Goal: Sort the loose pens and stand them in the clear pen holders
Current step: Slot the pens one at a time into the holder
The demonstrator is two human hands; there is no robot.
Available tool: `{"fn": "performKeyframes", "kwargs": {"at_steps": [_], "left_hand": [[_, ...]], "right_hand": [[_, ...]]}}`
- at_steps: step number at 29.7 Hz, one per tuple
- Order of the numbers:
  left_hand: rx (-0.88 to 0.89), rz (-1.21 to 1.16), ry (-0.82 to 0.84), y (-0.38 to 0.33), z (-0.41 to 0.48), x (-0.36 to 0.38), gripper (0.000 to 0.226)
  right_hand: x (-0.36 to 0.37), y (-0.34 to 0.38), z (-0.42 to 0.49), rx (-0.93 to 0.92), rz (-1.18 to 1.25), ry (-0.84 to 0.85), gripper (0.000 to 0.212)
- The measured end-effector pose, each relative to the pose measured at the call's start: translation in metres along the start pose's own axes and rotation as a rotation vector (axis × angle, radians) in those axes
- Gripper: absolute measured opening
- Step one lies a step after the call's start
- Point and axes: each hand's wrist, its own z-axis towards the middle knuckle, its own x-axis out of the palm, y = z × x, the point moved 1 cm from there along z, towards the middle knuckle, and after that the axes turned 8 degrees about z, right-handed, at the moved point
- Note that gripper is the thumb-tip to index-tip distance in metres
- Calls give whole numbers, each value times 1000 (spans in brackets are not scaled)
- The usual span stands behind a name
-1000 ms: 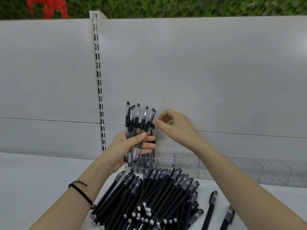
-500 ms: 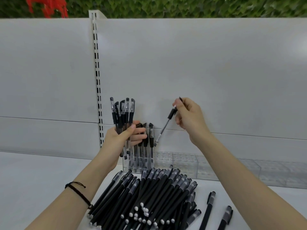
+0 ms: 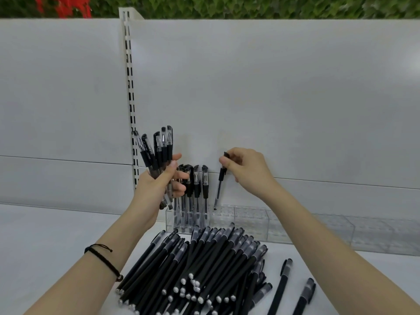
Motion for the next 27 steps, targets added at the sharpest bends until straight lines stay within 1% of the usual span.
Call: {"fn": "performKeyframes", "kwargs": {"at_steps": [3, 7, 9, 11, 14, 16, 18, 20, 23, 25, 27], "left_hand": [[-13, 42, 48, -1, -2, 5, 22], [-79, 47, 129, 0, -6, 12, 24], [-98, 20, 169, 0, -7, 14, 17], [-124, -10, 188, 1, -7, 14, 13], [-161, -34, 183, 4, -7, 15, 19], [-180, -58, 184, 5, -7, 16, 23], [-197, -76, 194, 6, -8, 17, 27], [-199, -63, 222, 7, -10, 19, 27], [-204, -38, 262, 8, -12, 21, 29], [-214, -30, 276, 8, -13, 22, 29], [-211, -17, 262, 6, -12, 20, 26]], "right_hand": [[10, -1, -5, -8, -116, 44, 18], [19, 3, -14, -86, -142, 20, 25], [19, 4, -15, -112, -163, 24, 19], [18, 2, -15, -96, -159, 22, 12], [17, -1, -13, -46, -175, 14, 11], [15, -1, -12, -30, -162, -28, 12], [14, 4, -10, -27, -58, -76, 20], [12, 14, -9, -5, 160, -33, 27], [10, 23, -10, 61, 432, 56, 18], [9, 21, -9, 142, 559, 81, 15], [6, 18, -7, 216, 664, 71, 17]]}}
